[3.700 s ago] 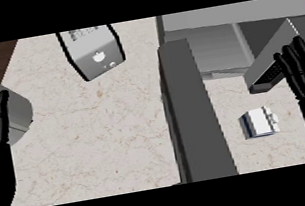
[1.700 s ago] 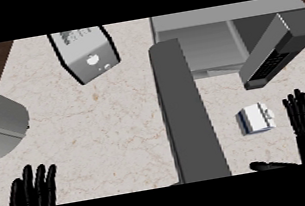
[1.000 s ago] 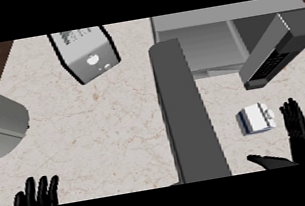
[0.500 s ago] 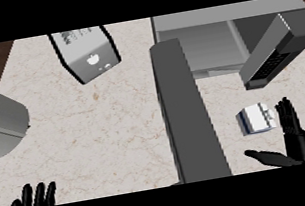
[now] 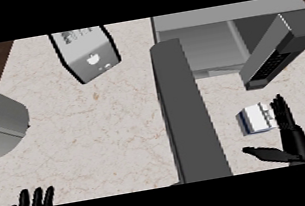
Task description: Pick up the milk, place it into the microwave and close the microwave
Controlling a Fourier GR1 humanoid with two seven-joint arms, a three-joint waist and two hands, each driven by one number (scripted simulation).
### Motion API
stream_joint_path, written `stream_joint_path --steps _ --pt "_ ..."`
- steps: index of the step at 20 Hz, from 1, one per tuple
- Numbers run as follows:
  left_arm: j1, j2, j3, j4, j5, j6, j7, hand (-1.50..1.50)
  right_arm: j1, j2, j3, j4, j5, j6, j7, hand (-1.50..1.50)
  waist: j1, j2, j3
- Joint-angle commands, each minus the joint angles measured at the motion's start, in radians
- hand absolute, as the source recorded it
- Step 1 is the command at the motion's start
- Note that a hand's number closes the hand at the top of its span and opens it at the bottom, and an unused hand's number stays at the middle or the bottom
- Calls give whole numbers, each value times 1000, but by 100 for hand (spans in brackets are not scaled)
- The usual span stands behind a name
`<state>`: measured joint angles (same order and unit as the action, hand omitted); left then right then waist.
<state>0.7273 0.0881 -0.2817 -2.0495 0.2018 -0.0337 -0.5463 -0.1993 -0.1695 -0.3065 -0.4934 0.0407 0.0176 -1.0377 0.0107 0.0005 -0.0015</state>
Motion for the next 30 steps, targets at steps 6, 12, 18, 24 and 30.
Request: stream_joint_path --steps 6,12,18,24,30 --pt "37 30 6 -29 21 -12 -18 -150 -114 11 -23 129 -29 36 -56 -150 6 2 3" --pt "-47 -10 -18 32 -19 29 -3 -150 -129 -27 -58 156 -39 -44 -92 -150 4 4 4" --pt "-21 -20 -43 75 -37 19 -69 -150 -191 9 -39 182 15 -204 -81 150 9 4 4" --pt "22 42 21 21 56 -36 -48 -150 -214 -8 -98 195 -26 -208 -129 150 11 5 4" --pt "62 48 3 -12 42 -37 -57 -150 -240 22 -82 193 -15 -141 -191 150 24 7 5"
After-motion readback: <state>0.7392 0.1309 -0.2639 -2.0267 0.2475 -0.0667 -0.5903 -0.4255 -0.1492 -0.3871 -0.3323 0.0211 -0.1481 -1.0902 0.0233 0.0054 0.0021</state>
